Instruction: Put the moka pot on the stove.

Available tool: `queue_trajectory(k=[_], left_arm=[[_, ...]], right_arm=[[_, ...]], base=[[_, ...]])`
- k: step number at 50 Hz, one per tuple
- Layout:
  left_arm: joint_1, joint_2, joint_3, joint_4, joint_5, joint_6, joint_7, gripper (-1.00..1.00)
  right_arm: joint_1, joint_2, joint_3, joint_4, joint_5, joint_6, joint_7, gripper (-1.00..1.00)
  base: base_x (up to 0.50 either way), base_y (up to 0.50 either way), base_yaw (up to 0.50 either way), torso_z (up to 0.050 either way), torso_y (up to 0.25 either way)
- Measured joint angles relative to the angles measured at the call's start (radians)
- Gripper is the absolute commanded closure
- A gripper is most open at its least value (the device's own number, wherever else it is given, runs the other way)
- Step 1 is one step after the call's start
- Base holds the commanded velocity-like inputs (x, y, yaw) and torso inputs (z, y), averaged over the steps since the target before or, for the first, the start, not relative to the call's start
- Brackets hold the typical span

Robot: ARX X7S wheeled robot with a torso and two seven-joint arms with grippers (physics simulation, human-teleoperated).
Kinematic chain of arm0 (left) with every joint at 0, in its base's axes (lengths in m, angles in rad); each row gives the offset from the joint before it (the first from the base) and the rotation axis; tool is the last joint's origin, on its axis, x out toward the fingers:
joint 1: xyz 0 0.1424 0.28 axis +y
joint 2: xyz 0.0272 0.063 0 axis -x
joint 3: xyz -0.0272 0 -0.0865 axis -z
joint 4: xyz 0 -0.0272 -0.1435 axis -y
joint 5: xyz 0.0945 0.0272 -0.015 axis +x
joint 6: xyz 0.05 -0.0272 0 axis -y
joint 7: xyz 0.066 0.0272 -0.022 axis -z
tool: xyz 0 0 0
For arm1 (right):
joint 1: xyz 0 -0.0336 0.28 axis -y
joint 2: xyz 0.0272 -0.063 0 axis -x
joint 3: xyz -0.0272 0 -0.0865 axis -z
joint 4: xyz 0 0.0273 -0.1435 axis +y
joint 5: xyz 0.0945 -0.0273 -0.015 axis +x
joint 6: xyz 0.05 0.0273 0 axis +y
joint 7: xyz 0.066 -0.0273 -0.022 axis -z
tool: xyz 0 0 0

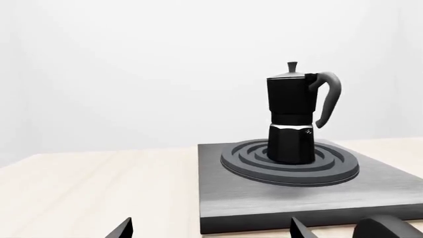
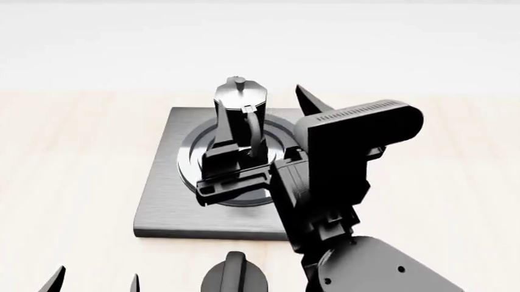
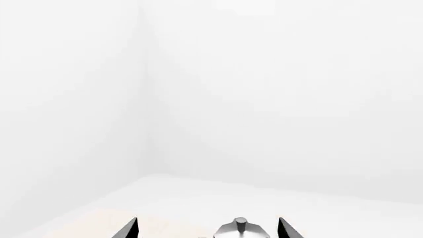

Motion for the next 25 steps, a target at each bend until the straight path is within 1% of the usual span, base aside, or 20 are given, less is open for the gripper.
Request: queue_trajectory(k=[25], left_arm=[[-0.002,-0.003,0.005,0.0,-0.004,0.001,0.001,-1.0]], right_arm=[[-0.011,0.094,0.009,-0.199,-0.078,-0.009,0.105,-1.0]], base=[[0.0,0.0,0.0,0.0,0.0]])
